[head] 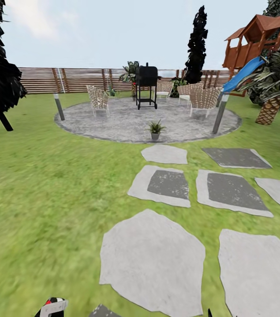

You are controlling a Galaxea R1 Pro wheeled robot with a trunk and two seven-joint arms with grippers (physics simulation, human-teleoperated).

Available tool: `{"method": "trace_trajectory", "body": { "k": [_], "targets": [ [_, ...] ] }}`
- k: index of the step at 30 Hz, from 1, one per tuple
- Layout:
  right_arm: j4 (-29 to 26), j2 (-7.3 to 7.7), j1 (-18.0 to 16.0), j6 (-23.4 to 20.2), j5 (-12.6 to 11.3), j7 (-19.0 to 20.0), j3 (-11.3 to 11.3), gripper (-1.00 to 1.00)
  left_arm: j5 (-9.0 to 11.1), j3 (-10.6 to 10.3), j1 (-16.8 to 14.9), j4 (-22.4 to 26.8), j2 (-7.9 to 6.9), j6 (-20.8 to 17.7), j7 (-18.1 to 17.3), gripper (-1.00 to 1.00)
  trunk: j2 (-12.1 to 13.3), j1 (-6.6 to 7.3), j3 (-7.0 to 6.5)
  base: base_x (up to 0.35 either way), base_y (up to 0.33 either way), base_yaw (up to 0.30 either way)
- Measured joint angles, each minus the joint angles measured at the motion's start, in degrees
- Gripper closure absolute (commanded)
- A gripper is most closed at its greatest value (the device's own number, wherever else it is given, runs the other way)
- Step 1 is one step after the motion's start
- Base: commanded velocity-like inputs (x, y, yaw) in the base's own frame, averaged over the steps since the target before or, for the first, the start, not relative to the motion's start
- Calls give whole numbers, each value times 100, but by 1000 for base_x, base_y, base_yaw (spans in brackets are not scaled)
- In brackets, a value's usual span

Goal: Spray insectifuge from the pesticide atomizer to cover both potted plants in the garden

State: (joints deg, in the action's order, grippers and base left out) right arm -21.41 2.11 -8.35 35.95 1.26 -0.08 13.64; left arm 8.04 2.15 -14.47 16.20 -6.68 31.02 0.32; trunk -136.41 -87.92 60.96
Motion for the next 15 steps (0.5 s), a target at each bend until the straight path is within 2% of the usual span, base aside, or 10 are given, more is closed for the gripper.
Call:
{"method": "trace_trajectory", "body": {
  "k": [15],
  "targets": [
    [0, 0, 3, 0, 0, 0, 0, -100, 0, 0, 0, 0, 0, 2, 0, 100, 0, 0, 0, 337, 0, 0]
  ]
}}
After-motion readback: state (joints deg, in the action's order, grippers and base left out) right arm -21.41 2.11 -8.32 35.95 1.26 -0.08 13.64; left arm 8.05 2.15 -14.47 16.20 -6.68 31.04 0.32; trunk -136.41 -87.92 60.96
